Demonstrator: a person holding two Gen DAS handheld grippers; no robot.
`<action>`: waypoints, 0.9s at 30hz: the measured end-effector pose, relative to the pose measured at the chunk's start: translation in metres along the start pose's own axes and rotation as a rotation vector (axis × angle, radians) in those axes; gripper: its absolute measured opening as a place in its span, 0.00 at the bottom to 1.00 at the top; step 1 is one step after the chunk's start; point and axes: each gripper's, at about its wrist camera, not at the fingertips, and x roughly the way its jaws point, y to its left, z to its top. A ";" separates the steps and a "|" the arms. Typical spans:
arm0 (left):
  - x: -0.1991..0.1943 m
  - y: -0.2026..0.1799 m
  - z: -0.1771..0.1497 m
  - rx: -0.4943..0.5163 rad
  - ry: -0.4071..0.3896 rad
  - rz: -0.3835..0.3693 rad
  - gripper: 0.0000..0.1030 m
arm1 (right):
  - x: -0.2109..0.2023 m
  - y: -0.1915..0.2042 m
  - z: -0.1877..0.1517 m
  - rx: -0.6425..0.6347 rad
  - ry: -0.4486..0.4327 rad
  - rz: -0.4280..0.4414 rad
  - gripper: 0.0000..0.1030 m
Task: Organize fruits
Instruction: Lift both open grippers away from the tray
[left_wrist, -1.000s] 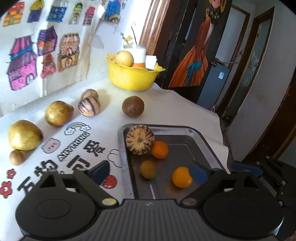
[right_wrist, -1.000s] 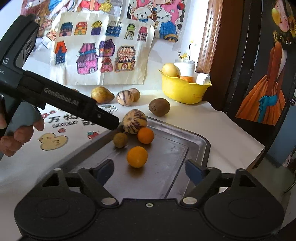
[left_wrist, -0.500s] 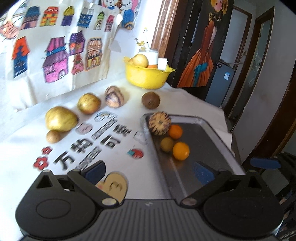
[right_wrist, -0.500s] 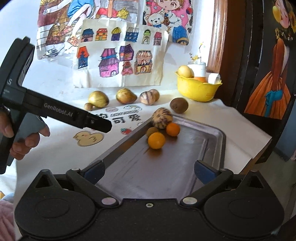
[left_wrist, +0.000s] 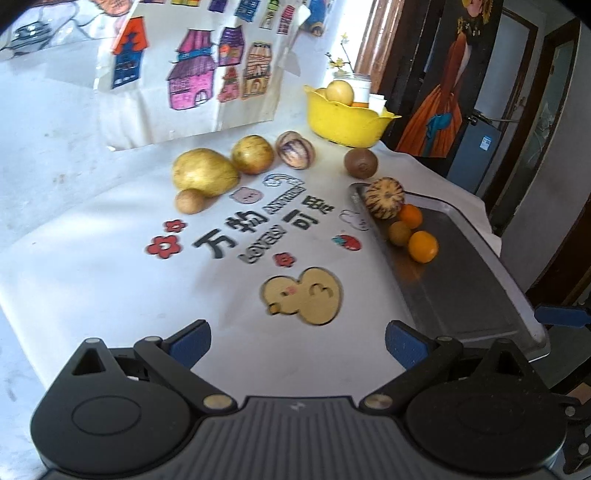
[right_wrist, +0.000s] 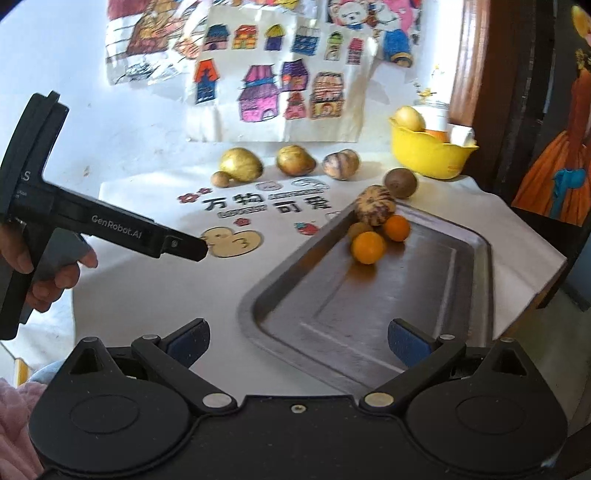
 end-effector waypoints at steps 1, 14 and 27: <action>-0.002 0.004 -0.001 -0.001 -0.001 0.008 1.00 | 0.002 0.004 0.002 -0.009 0.005 0.006 0.99; -0.019 0.063 -0.001 -0.027 -0.011 0.115 1.00 | 0.037 0.045 0.034 -0.111 0.019 0.096 0.99; -0.005 0.096 0.019 -0.001 -0.044 0.148 1.00 | 0.060 0.036 0.092 -0.168 0.033 0.122 0.99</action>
